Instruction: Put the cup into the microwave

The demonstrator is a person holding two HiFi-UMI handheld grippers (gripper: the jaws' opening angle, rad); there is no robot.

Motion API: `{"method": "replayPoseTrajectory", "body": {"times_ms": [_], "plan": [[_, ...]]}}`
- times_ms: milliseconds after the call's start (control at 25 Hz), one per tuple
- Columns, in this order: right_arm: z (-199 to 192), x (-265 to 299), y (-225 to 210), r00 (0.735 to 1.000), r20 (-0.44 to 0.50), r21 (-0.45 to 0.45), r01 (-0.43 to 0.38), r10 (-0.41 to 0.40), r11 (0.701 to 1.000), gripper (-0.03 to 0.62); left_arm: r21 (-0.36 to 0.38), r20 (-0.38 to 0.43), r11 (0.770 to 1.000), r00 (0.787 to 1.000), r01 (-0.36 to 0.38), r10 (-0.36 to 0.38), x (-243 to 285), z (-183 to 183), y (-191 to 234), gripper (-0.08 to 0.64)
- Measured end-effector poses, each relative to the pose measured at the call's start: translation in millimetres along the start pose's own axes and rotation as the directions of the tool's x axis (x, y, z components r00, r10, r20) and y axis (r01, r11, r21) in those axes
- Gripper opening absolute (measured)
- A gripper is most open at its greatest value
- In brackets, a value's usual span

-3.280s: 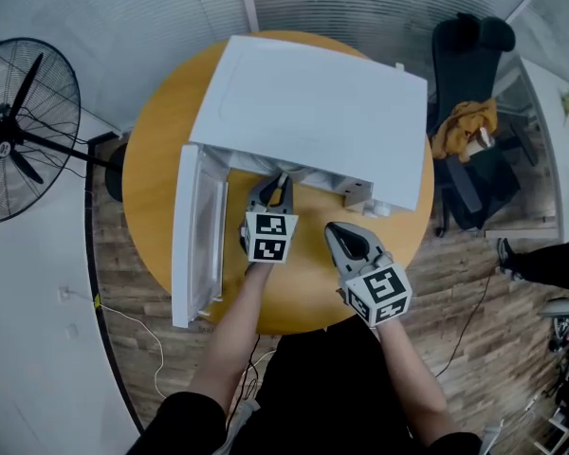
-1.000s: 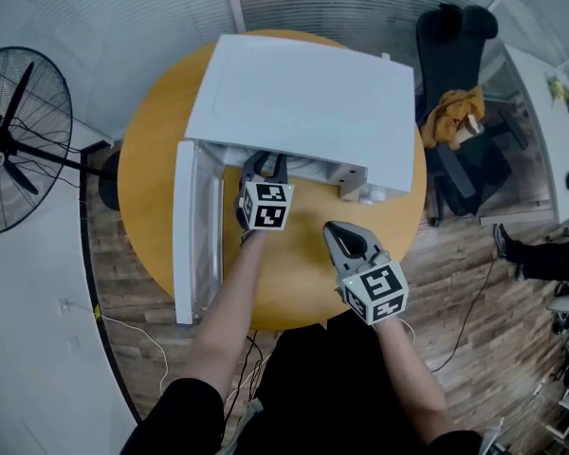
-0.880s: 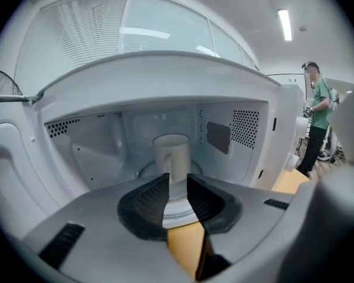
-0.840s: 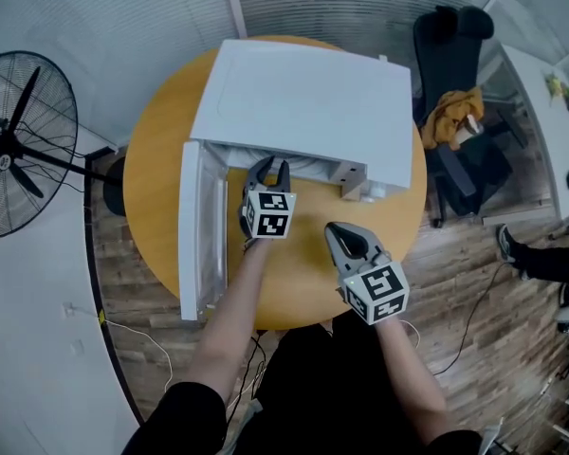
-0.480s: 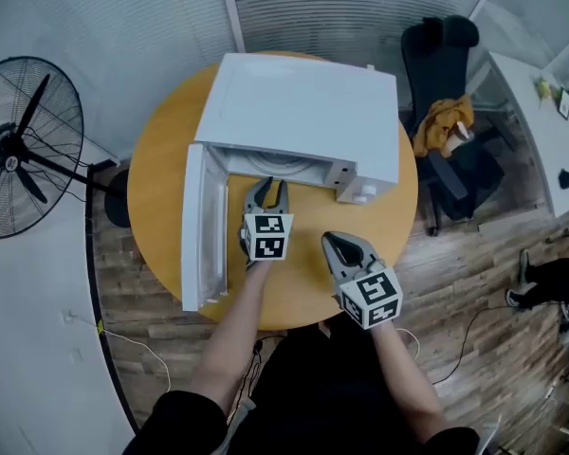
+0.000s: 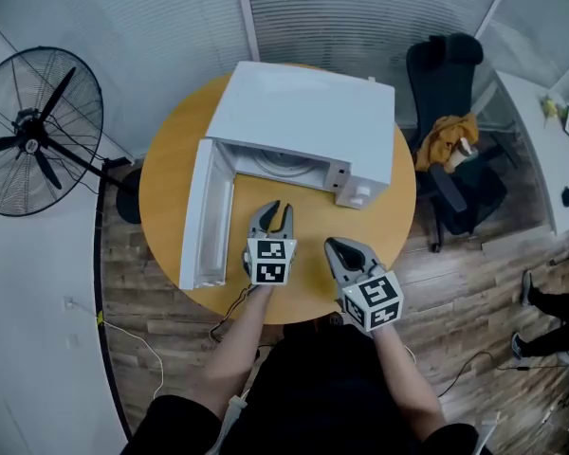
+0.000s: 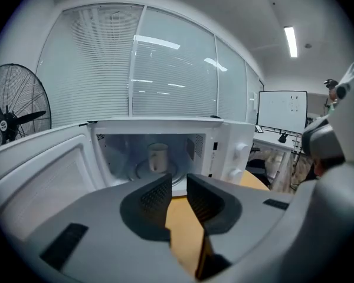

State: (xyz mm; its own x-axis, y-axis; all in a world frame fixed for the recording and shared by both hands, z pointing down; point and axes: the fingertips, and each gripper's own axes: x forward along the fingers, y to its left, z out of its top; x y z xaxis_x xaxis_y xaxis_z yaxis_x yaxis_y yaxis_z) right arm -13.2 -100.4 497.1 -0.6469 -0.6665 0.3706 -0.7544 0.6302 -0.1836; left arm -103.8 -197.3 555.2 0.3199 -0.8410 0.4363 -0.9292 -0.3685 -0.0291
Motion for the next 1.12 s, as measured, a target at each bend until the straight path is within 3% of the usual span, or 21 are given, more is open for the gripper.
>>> {"method": "replayPoseTrajectory", "body": {"times_ms": [560, 840, 1000, 1120], "plan": [[7.0, -66.4, 19.1, 0.985, 0.039, -0.032, -0.164, 0.165, 0.986, 0.009, -0.05, 0.057, 0.996, 0.995, -0.078, 0.081, -116.0, 25.4, -72.6, 0.002], [6.2, -96.5, 22.2, 0.972, 0.048, -0.051, -0.226, 0.228, 0.973, 0.009, 0.004, 0.077, 0.997, 0.994, -0.074, 0.074, -160.4, 30.2, -118.9, -0.003], [1.8, -110.5, 25.8, 0.964, 0.046, -0.072, -0.257, 0.261, 0.964, 0.009, -0.055, 0.079, 0.997, 0.995, -0.063, 0.067, -181.9, 24.7, -133.7, -0.003], [3.0, -117.7, 29.6, 0.96, 0.059, -0.08, -0.268, 0.273, 0.96, 0.009, -0.058, 0.079, 0.997, 0.995, -0.054, 0.059, -193.9, 21.8, -137.8, -0.003]]}}
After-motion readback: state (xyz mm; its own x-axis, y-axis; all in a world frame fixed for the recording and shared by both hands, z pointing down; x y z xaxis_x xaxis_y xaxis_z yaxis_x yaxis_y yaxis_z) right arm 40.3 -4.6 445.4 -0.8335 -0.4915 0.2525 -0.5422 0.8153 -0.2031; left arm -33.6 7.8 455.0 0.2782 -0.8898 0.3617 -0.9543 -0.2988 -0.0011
